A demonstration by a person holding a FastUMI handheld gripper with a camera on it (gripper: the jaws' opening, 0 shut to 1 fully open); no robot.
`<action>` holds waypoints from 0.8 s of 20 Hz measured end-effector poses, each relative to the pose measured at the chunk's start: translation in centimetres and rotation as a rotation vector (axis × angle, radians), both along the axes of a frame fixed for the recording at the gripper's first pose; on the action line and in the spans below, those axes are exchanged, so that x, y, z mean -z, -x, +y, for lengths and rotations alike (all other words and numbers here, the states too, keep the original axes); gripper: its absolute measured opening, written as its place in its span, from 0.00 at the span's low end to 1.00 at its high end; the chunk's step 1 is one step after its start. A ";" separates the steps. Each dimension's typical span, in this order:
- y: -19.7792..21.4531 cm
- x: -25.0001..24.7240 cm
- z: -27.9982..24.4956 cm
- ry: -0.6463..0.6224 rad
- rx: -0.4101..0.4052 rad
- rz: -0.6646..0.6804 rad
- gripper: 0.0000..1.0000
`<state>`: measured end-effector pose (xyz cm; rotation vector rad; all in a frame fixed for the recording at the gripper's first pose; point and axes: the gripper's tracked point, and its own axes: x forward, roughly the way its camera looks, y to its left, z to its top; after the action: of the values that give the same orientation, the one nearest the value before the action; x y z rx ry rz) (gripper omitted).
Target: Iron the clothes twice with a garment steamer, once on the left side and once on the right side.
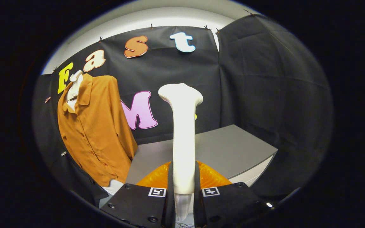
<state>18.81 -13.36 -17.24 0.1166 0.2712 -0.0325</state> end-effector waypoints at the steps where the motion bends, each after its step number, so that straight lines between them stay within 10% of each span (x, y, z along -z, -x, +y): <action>1: 1.1 -0.9 0.6 0.011 0.001 -0.025 0.26; 16: 8.3 -11.8 14.7 0.083 -0.042 -0.305 0.26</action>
<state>10.49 1.31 -5.40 0.0323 -0.0329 0.0156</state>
